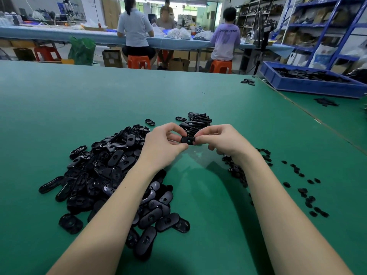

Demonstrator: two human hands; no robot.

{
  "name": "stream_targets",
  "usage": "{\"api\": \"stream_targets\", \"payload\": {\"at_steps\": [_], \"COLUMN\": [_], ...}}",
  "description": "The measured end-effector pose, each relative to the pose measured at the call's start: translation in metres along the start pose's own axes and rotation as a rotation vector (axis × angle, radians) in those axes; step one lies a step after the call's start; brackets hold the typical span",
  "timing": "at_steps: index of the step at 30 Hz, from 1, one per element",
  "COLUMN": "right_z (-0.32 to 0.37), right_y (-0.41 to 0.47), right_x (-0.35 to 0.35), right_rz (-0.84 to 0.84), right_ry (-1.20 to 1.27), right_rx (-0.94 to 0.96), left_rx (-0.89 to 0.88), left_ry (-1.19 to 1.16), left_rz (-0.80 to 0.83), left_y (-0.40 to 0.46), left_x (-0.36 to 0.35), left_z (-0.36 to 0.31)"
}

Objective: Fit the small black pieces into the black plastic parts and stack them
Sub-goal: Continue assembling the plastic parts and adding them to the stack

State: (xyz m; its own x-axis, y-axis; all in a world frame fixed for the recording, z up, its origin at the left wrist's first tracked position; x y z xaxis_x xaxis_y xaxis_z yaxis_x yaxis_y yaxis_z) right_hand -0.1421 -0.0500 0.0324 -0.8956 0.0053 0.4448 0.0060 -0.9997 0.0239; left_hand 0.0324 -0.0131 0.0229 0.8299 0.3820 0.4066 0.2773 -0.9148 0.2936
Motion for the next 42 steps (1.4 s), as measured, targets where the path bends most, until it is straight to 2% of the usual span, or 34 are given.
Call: {"api": "stream_targets", "payload": {"at_steps": [17, 30, 42], "right_z": [0.000, -0.006, -0.005], "right_y": [0.004, 0.000, 0.001], "right_x": [-0.008, -0.009, -0.012], "right_rz": [-0.034, 0.029, 0.054], "right_ry": [0.022, 0.093, 0.100], "right_rx": [-0.006, -0.066, -0.008], "left_rx": [0.000, 0.196, 0.290], "left_ry": [-0.037, -0.173, -0.250], "left_rz": [0.007, 0.098, 0.057], "left_y": [0.001, 0.003, 0.003], "left_x": [0.002, 0.003, -0.002], "left_z": [-0.003, 0.004, 0.009]}}
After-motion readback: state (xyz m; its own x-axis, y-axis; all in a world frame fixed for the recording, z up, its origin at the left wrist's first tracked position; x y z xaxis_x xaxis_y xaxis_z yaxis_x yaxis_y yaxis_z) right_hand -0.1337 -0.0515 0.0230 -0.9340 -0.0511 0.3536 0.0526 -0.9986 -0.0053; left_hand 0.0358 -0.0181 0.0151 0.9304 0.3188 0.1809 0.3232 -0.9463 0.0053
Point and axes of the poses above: each hand's wrist, its own y-axis towards the middle knuckle, its own x-axis out of the back of the hand, z = x × y, the point moved 4 cm from there along y, towards the middle knuckle, and after that the axes turned 11 degrees about -z, right-handed, at the moved point
